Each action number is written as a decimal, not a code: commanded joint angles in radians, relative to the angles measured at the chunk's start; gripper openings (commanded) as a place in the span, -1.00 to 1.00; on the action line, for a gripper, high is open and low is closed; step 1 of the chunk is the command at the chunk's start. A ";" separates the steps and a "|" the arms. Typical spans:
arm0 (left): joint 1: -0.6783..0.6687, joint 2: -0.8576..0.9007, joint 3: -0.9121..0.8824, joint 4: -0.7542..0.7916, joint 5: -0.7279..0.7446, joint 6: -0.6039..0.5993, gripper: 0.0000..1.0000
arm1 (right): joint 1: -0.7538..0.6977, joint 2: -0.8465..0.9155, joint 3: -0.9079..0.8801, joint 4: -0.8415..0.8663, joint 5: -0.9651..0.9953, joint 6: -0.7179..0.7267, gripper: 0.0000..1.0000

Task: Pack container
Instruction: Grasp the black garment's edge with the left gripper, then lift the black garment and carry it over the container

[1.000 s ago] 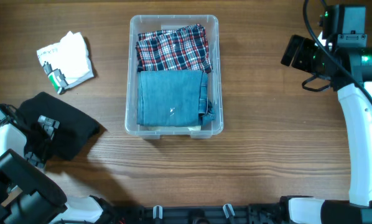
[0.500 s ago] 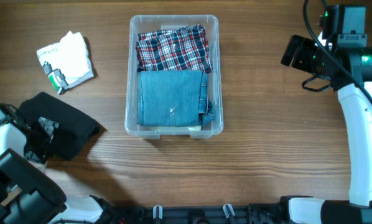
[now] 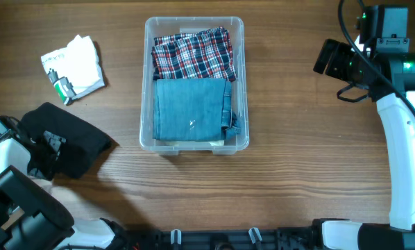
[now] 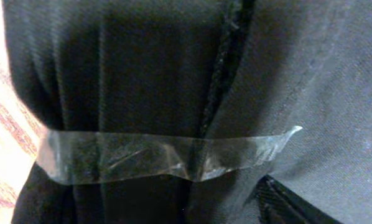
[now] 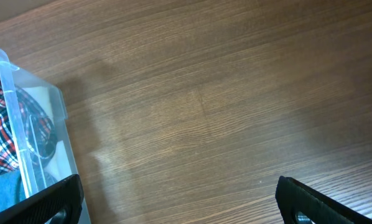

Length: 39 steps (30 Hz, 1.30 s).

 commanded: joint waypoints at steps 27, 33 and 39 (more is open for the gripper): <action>-0.006 -0.392 0.222 -0.188 0.366 0.006 -0.92 | 0.000 0.004 0.004 0.003 0.014 -0.009 0.99; -0.141 -0.487 0.222 -0.055 0.635 -0.048 -0.93 | 0.000 0.004 0.004 0.003 0.014 -0.009 1.00; -0.473 -0.488 0.222 0.090 0.683 -0.053 -0.93 | 0.000 0.004 0.004 0.003 0.014 -0.009 0.99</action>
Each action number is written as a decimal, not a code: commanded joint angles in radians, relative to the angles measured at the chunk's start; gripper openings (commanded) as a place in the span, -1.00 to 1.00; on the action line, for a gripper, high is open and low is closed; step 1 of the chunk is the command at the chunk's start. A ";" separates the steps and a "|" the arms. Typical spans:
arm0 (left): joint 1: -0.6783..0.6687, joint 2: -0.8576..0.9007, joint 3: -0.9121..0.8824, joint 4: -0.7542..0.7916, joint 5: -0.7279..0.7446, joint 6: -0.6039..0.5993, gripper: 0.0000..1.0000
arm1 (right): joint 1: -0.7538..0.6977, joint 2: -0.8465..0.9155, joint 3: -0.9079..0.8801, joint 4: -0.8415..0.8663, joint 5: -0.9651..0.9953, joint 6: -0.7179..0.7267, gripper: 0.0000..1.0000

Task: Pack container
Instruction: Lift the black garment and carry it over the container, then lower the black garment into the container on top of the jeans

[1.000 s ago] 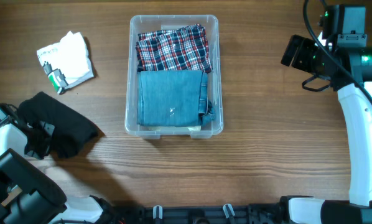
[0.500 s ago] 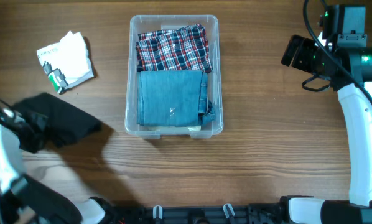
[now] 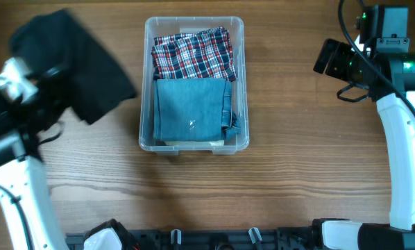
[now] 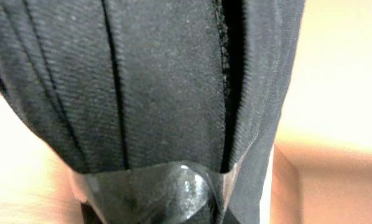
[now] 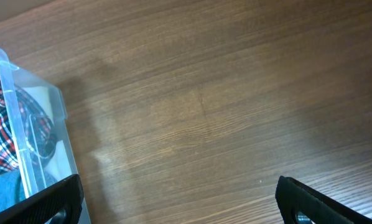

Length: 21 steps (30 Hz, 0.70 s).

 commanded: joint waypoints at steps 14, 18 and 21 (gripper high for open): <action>-0.753 0.170 0.020 0.126 -0.282 -0.010 -0.92 | 0.000 0.004 0.004 0.004 0.014 -0.008 0.99; -0.755 0.233 0.020 0.073 -0.282 -0.013 -0.92 | 0.000 0.004 0.004 0.004 0.014 -0.008 0.99; -0.754 0.267 0.020 0.043 -0.296 -0.013 -0.92 | 0.000 0.004 0.004 0.004 0.014 -0.008 0.99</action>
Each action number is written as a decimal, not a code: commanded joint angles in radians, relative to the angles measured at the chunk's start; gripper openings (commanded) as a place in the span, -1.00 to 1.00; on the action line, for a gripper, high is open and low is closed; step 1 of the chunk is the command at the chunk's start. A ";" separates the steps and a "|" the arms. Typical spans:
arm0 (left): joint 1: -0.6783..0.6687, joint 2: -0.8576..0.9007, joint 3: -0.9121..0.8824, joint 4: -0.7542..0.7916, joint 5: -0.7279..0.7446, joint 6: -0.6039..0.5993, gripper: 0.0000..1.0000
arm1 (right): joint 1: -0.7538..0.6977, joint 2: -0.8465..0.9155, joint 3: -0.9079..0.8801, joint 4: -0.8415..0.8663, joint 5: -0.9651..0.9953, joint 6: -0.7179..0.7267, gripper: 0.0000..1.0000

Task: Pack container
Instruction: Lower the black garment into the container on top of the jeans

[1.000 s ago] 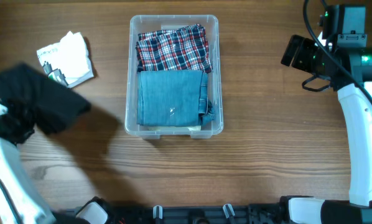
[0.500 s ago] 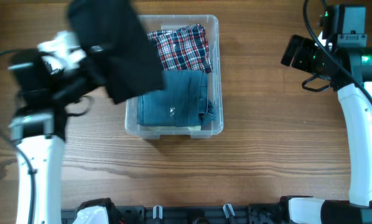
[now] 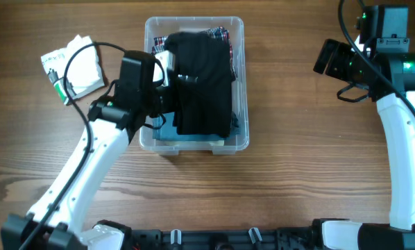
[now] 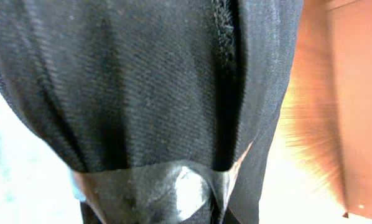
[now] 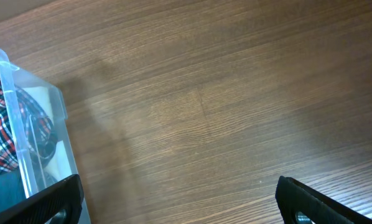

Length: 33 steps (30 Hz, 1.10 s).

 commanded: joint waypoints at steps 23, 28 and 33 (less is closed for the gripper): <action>0.002 0.058 0.018 -0.140 -0.167 -0.001 0.51 | 0.000 0.004 0.004 0.003 0.014 -0.009 1.00; 0.002 0.058 0.018 -0.134 -0.167 0.001 0.79 | 0.000 0.004 0.004 0.003 0.014 -0.009 0.99; 0.002 0.048 0.023 -0.121 -0.211 0.004 0.79 | 0.000 0.004 0.004 0.003 0.014 -0.009 0.99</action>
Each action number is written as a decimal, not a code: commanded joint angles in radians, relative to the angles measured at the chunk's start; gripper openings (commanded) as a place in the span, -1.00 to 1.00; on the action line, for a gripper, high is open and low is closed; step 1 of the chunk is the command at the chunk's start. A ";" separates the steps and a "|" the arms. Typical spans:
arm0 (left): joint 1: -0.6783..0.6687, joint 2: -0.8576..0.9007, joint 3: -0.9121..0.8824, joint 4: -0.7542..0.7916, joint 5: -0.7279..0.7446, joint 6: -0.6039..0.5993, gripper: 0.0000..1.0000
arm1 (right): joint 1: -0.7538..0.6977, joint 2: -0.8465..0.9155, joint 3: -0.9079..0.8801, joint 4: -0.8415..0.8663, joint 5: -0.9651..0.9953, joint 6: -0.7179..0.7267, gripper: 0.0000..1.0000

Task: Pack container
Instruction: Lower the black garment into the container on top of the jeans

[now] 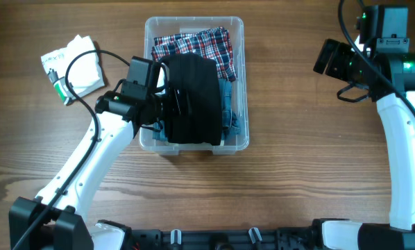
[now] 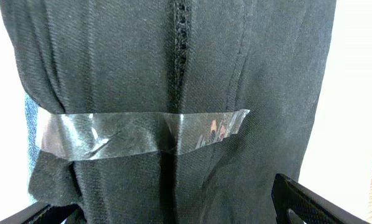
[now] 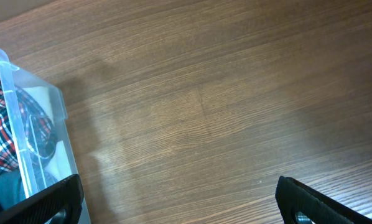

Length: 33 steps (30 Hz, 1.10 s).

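The clear plastic container [image 1: 243, 83] sits mid-table. Inside it a red plaid garment [image 1: 193, 45] fills the far half, and blue jeans [image 1: 230, 114] show at the near right. A folded black garment [image 1: 192, 97] bound with clear tape [image 2: 136, 130] lies on the jeans in the near half. My left gripper [image 1: 164, 104] is at the container's left side, open, its fingers [image 2: 310, 200] spread either side of the black garment's near end. My right gripper [image 3: 180, 202] hangs open over bare table to the right of the container.
A white crumpled packet with a green-black item [image 1: 74, 66] lies at the far left of the wooden table [image 1: 298, 173]. The right arm [image 1: 402, 139] stands along the right edge.
The black garment was held over the container's middle, hiding most of the plaid. It now lies in the near half on the jeans, and my left gripper has opened.
My left gripper was on the black garment lying on the table at the near left. Then it held the garment raised at the far left, then over the container. Now the garment rests inside and is let go. The right arm has stayed still.
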 commanded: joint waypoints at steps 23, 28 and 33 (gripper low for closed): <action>-0.004 -0.101 0.117 0.105 -0.069 0.007 -0.42 | 0.000 0.004 0.004 0.003 0.014 -0.008 0.99; -0.058 -0.076 0.117 0.137 -0.108 -0.009 -0.92 | 0.000 0.004 0.004 0.003 0.014 -0.009 1.00; -0.140 -0.001 0.117 0.129 -0.283 -0.022 -0.92 | 0.000 0.004 0.004 0.003 0.014 -0.009 1.00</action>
